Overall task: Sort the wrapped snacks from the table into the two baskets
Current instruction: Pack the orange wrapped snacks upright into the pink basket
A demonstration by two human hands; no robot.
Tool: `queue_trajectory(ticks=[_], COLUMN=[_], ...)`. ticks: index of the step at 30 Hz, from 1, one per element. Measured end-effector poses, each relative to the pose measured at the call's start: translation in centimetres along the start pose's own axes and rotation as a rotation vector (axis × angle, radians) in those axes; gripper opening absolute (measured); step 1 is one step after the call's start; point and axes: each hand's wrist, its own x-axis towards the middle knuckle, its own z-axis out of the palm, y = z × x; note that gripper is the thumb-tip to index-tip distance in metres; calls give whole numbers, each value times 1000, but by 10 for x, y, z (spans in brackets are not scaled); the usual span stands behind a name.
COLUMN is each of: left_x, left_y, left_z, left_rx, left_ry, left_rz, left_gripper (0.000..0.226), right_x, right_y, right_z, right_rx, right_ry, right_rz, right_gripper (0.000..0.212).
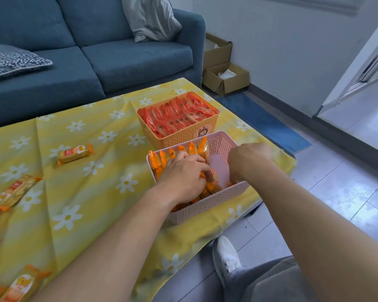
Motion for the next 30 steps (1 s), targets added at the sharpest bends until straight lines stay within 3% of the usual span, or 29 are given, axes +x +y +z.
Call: queue_trajectory(ticks=[6, 10, 14, 19, 23, 26, 30], left_x=[0, 0, 3, 2, 0, -6, -23], left_y=[0, 0, -1, 0, 0, -6, -17], left_z=[-1, 0, 2, -1, -5, -13, -28], left_rx=[-24, -32, -63, -246, -234, -229, -313], left_ry=[-28, -41, -33, 54, 134, 199, 361], left_rz=[-15, -14, -15, -69, -62, -83, -180], left_gripper=[32, 34, 37, 34, 30, 30, 23], right_x=[3, 10, 10, 14, 14, 2, -15], right_y=[5, -1, -6, -7, -6, -4, -17], right_z=[5, 13, 15, 24, 26, 13, -9], right_rx=[279, 396, 496, 571, 590, 529, 574], right_ry=[11, -60, -38, -16, -21, 68, 335], right_rz=[11, -140, -185, -131, -121, -64, -32], right_gripper=[42, 54, 36, 40, 39, 36, 29])
